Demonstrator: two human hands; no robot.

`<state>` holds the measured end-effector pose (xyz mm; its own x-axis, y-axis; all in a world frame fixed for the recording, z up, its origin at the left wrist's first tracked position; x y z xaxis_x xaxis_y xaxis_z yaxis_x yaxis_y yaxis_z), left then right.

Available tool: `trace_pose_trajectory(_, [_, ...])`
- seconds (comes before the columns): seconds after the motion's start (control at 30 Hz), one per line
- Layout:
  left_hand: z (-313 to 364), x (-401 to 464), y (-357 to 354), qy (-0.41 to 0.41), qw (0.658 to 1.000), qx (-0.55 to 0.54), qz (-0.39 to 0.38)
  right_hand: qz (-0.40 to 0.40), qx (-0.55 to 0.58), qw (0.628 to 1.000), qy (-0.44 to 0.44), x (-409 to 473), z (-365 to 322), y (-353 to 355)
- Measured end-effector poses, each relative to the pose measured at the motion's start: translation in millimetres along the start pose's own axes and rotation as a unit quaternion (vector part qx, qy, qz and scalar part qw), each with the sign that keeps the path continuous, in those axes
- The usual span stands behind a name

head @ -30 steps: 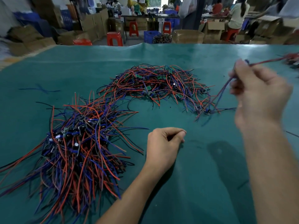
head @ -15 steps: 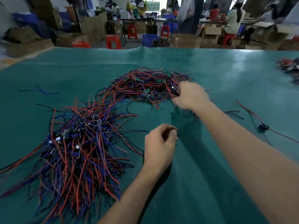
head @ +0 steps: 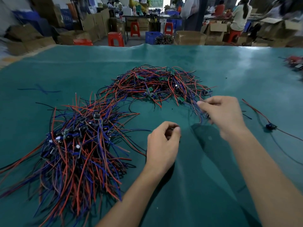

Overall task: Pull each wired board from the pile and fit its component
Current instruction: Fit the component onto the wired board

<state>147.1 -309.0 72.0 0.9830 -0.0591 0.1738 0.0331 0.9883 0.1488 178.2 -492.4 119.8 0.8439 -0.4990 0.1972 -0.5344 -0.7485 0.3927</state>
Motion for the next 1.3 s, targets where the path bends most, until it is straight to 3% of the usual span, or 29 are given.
trace_pose_trajectory(0.17, [3,-2,-1,-0.009,0.999,-0.025,-0.029,-0.078,0.096,0.99,0.063,-54,-6,-30])
trace_pose_trajectory(0.33, [1,1,0,-0.004,0.999,-0.033,-0.007,-0.154,0.162,0.974,0.043,-55,-6,-30])
trace_pose_trajectory(0.43, [-1,2,1,0.007,0.999,-0.038,0.024,-0.144,0.089,0.982,0.09,-57,-5,-30])
trace_pose_trajectory(0.6, [-4,2,1,0.034,0.995,-0.08,0.053,-0.117,-0.166,0.967,0.152,-54,1,-24])
trace_pose_trajectory(0.8, [-7,2,1,0.028,0.988,-0.126,0.082,-0.104,-0.173,0.97,0.135,-45,2,-7])
trace_pose_trajectory(0.87, [-6,2,1,0.014,0.989,-0.12,0.09,-0.176,-0.105,0.974,0.101,-44,0,-1])
trace_pose_trajectory(0.97, [-6,4,1,-0.004,0.989,-0.105,0.106,-0.31,-0.005,0.949,0.06,-49,-5,-3])
trace_pose_trajectory(1.1, [-7,4,1,-0.007,0.99,-0.103,0.097,-0.444,-0.045,0.894,0.047,-57,-6,-2])
trace_pose_trajectory(1.17, [-7,4,1,-0.002,0.991,-0.102,0.081,-0.416,-0.052,0.907,0.051,-56,-6,-1])
trace_pose_trajectory(1.23, [-6,3,0,0.01,0.991,-0.115,0.06,-0.286,-0.017,0.956,0.061,-48,-4,0])
trace_pose_trajectory(1.3, [-4,1,-1,0.02,0.99,-0.132,0.039,-0.156,-0.035,0.982,0.1,-42,-2,-1])
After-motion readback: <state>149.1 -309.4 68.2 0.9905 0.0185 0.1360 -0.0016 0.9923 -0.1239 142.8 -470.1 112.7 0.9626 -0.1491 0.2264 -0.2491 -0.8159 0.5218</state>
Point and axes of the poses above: each hand's wrist, its own x-axis towards the middle knuckle, its own y-axis out of the back of the hand, z = x × y, the point moved 1 cm from there along x, towards the middle knuckle, and after that the axes turned 4 degrees about -x, right-handed, at the moved point
